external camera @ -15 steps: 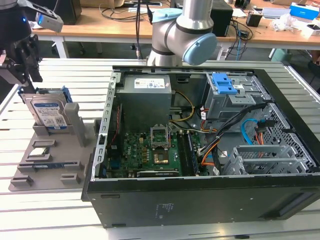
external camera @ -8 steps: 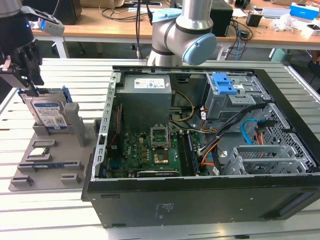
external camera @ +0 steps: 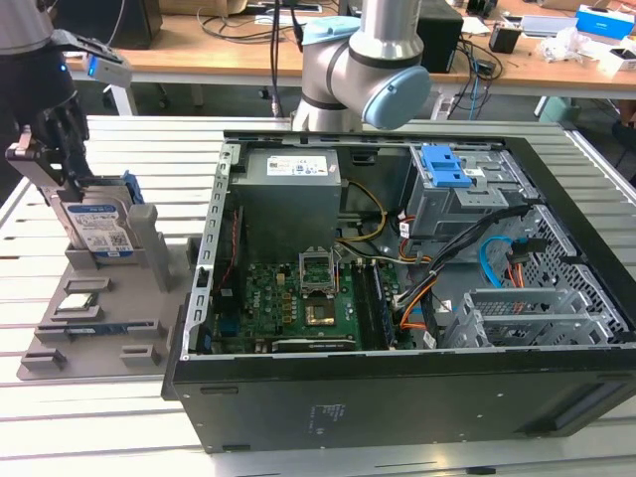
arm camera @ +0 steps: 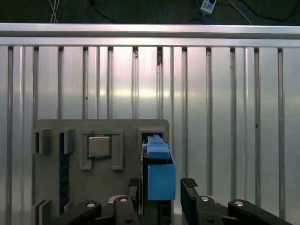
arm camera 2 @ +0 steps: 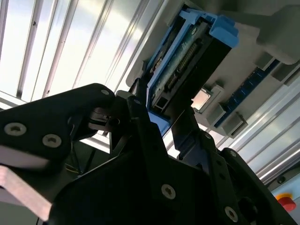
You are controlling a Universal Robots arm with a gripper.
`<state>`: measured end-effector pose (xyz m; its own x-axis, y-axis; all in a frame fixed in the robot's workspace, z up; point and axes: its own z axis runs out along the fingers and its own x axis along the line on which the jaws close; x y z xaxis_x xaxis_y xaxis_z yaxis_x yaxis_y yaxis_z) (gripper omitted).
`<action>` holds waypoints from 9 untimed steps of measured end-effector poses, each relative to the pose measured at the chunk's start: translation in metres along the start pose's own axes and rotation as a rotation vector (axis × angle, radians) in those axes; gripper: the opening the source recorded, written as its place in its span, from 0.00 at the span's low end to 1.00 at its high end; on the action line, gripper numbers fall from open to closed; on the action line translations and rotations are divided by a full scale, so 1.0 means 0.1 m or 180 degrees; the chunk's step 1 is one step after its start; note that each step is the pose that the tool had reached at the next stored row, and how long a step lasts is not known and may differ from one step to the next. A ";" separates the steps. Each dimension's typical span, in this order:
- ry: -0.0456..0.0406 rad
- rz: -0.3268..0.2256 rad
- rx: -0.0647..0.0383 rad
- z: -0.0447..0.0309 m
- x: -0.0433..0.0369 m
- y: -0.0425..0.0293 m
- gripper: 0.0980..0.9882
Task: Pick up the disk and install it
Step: 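Pick up the disk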
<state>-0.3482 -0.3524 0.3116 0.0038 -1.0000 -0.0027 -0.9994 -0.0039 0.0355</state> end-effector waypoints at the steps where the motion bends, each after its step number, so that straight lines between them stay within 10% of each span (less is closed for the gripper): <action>1: 0.0001 -0.0008 0.0000 0.035 -0.001 -0.013 0.43; 9: 0.0002 -0.0040 0.0000 0.199 0.000 -0.053 0.43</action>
<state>-0.3436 -0.3523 0.2915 0.0164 -0.9999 -0.0025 -0.9992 -0.0165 0.0354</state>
